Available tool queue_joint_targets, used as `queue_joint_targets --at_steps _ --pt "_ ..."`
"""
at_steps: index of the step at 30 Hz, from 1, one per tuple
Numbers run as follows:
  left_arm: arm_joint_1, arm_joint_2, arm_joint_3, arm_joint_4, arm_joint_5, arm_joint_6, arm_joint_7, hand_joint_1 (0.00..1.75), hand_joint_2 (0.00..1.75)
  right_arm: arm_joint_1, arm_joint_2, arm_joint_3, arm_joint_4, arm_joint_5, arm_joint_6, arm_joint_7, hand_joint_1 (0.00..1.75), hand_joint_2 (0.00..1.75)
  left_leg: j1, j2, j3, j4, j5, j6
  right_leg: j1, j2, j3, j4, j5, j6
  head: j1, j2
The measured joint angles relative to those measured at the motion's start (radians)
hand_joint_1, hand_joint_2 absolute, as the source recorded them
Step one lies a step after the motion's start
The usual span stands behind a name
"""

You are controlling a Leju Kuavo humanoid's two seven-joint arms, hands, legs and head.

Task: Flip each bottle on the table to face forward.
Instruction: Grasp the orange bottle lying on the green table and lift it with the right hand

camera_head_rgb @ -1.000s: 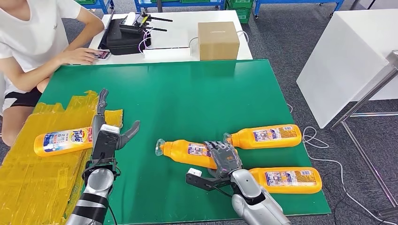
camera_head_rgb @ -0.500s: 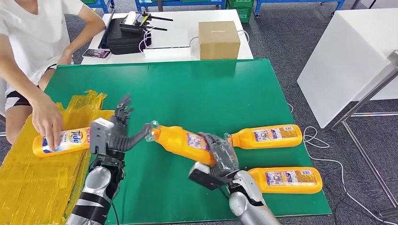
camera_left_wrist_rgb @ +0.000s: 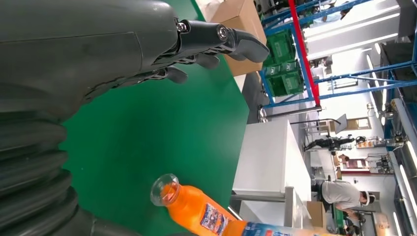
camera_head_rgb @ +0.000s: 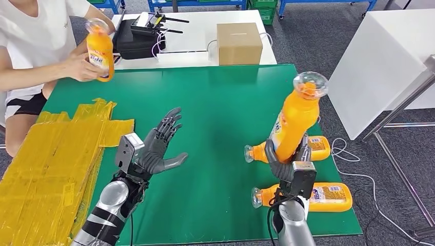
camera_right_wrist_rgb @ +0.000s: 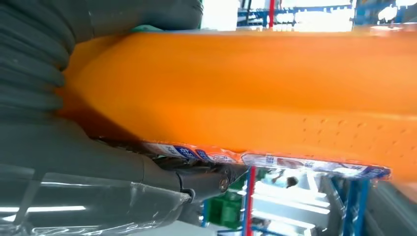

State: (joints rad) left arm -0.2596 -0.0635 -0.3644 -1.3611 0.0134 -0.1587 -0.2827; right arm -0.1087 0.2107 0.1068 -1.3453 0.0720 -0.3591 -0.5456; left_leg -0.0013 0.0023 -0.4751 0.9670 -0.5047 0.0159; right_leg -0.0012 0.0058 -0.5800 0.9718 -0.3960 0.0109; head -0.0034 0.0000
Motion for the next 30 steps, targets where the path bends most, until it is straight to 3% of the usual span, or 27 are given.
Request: queue_joint_targets --at_steps 8,16,30 --pt "0.0 0.009 -0.009 0.0 0.01 -0.004 -0.001 0.0 1.75 0.004 0.004 -0.017 -0.006 0.0 -0.001 0.0 1.75 1.75 0.0 0.0 0.0 0.0 0.0 0.0 0.0 0.0 0.0 0.0 0.0 0.0 0.0 0.0" --pt "-0.008 0.023 -0.021 0.0 0.092 -0.082 -0.002 0.0 1.75 0.0 0.004 -0.016 -0.005 0.004 0.016 0.001 1.75 1.75 0.0 0.0 -0.001 0.0 0.0 0.0 0.0 0.0 0.0 0.0 0.0 0.0 0.0 0.0" --pt "-0.038 0.031 -0.043 0.0 0.108 -0.092 -0.003 0.0 1.75 -0.036 0.012 0.077 0.031 0.061 0.066 0.001 1.75 1.75 0.0 0.0 -0.001 0.0 0.0 0.0 0.0 0.0 0.0 0.0 0.0 0.0 0.0 0.0"
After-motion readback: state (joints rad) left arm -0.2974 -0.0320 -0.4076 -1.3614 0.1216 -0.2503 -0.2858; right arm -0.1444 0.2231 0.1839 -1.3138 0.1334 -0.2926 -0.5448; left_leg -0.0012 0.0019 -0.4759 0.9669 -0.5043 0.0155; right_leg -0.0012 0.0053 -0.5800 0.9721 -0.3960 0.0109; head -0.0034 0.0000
